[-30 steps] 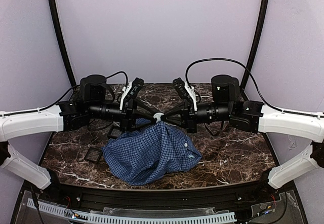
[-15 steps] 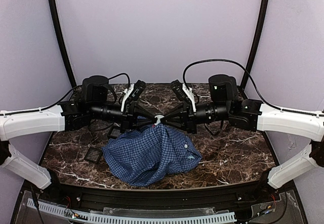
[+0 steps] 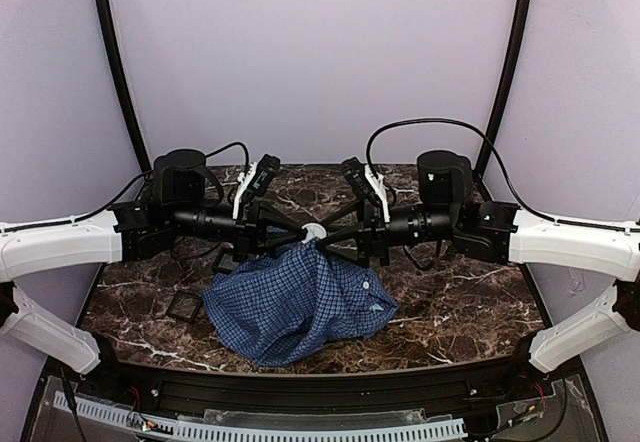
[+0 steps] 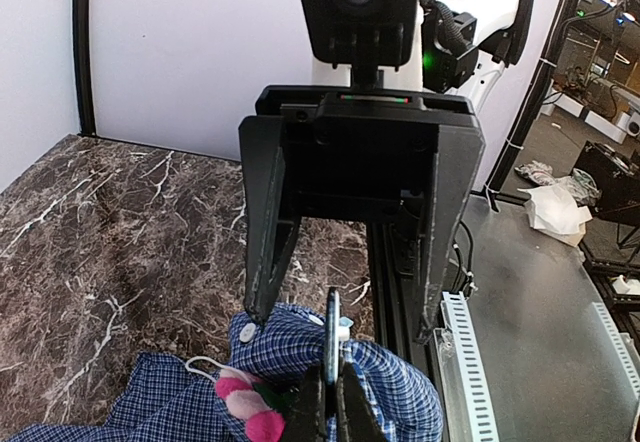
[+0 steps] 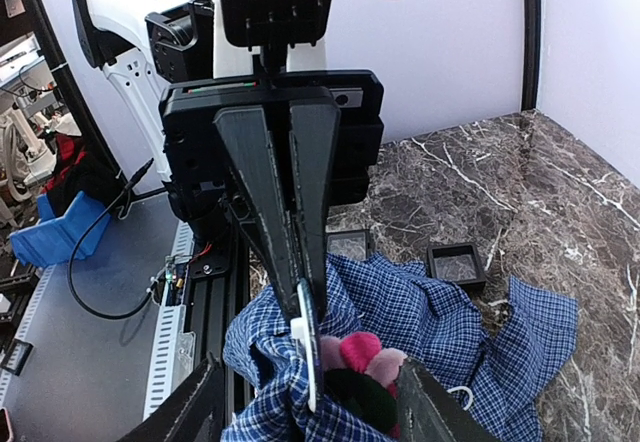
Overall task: Remove the brooch from the garment
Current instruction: Open the brooch with the crumpled clothing.
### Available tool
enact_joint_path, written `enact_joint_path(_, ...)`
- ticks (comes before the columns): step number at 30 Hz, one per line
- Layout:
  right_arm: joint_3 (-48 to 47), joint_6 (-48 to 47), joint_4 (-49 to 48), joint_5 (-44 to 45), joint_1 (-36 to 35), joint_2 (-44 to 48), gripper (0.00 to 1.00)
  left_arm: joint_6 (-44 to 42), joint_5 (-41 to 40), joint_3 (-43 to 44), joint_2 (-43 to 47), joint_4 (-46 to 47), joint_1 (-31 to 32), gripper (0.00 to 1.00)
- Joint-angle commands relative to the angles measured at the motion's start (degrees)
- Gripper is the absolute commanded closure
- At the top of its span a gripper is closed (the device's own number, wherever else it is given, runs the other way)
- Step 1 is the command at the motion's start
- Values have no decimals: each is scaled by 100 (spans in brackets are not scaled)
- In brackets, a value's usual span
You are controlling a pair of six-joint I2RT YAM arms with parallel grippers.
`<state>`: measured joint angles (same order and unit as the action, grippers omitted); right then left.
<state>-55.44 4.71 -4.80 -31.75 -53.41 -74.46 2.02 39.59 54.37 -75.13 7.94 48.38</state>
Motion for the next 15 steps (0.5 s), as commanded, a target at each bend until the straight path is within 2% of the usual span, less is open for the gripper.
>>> enact_joint_path(1,86,165,-451,-97,8,-97,45,70,35,-84,229,303,-10,99)
enact_joint_path(10,25,341,-630,-178,6,-316,62,88,70,-79,201,313,-8,99)
enact_joint_path(15,9,377,-674,-182,15,-396,68,94,64,-76,194,313,-4,99)
